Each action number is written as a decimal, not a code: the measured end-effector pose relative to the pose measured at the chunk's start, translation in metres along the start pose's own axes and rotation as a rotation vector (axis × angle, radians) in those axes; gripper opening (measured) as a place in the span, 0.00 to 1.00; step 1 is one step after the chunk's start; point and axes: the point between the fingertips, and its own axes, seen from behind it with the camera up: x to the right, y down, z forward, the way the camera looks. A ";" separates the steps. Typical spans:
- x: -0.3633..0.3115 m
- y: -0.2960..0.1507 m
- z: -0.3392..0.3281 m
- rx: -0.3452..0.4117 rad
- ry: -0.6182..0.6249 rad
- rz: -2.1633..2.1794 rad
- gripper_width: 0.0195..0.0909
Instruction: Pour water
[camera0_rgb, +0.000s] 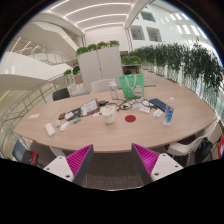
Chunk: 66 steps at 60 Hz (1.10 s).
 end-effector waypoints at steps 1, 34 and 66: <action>-0.001 0.001 0.001 0.000 0.004 0.001 0.89; 0.286 -0.061 0.144 0.292 0.292 -0.095 0.89; 0.418 -0.108 0.395 0.369 0.310 -0.112 0.39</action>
